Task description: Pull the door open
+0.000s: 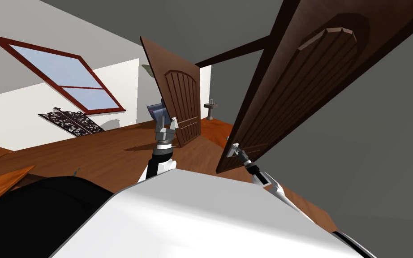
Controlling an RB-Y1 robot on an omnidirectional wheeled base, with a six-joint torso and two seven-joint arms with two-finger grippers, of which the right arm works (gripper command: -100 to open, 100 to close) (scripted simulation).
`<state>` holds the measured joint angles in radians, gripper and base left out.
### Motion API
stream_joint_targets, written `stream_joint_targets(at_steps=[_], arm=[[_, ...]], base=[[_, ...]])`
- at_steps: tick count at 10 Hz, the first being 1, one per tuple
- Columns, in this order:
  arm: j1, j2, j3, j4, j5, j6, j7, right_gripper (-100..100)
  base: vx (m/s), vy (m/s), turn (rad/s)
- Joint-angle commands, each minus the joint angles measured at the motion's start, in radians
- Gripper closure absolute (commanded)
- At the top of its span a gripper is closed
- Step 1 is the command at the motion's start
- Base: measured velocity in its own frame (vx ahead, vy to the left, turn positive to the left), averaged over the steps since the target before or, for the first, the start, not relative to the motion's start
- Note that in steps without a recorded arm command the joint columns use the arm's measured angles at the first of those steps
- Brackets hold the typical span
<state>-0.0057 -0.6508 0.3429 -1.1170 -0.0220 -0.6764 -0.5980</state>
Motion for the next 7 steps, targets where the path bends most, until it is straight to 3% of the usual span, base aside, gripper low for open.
stream_joint_targets(at_steps=[1,7], arm=[[0.004,-0.015,0.005,0.003,-0.001,-0.025,-0.009,100],[0.03,-0.081,0.031,0.017,-0.003,-0.122,-0.045,100]], base=[[-0.142,-0.135,0.133],[-0.156,-0.133,0.116]])
